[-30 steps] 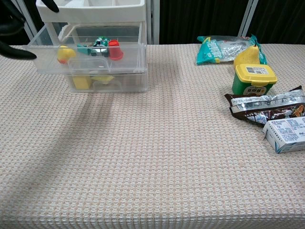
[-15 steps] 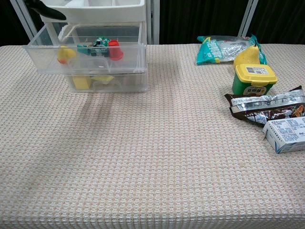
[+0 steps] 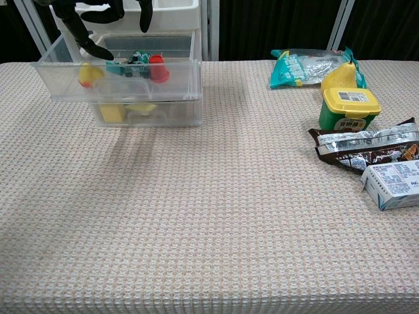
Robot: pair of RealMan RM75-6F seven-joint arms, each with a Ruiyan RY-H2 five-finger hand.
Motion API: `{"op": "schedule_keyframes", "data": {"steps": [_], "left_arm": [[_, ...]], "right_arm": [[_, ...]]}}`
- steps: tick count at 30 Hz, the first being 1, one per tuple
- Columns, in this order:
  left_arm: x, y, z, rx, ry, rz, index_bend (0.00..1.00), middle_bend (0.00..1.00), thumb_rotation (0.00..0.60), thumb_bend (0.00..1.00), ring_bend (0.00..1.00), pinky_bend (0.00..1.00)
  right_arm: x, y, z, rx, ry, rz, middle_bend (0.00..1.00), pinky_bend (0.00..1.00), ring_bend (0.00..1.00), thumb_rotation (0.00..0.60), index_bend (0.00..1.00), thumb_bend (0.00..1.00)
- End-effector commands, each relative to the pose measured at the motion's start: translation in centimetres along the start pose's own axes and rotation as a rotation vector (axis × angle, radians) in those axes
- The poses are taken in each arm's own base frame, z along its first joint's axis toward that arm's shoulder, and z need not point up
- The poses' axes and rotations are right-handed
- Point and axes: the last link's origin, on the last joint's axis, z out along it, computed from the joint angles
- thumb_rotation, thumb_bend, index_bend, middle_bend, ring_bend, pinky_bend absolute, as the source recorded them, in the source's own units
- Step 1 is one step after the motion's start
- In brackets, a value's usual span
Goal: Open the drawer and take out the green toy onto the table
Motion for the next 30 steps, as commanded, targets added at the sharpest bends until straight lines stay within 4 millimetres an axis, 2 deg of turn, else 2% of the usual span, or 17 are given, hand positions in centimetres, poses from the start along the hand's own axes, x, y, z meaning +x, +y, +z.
{"op": "schedule_keyframes", "data": {"steps": [1,14,25,30], "left_arm": [[-0.2,0.2,0.2,-0.015,-0.010,0.012,0.37,0.86,0.600,0.17,0.96,1.00],[-0.8,0.6,1.6,-0.067,-0.035,0.161,0.35,0.86,0.600,0.17,0.96,1.00],[-1.0,0.8,1.9,-0.089,-0.058,0.185,0.36,0.86,0.600,0.17,0.96,1.00],[-1.4,0.7,2.1,-0.088,-0.073,0.173,0.39,0.86,0.600,0.16,0.96,1.00]], "right_arm": [[-0.1,0.0,0.0,-0.002,-0.002,0.000,0.04,0.00,0.00,0.600,0.00,0.21],[-0.3,0.0,-0.1,-0.016,-0.009,-0.002,0.04,0.00,0.00,0.600,0.00,0.21],[-0.5,0.1,0.0,-0.026,-0.018,-0.002,0.04,0.00,0.00,0.600,0.00,0.21],[-0.6,0.1,0.1,-0.029,-0.020,0.000,0.04,0.00,0.00,0.600,0.00,0.21]]}}
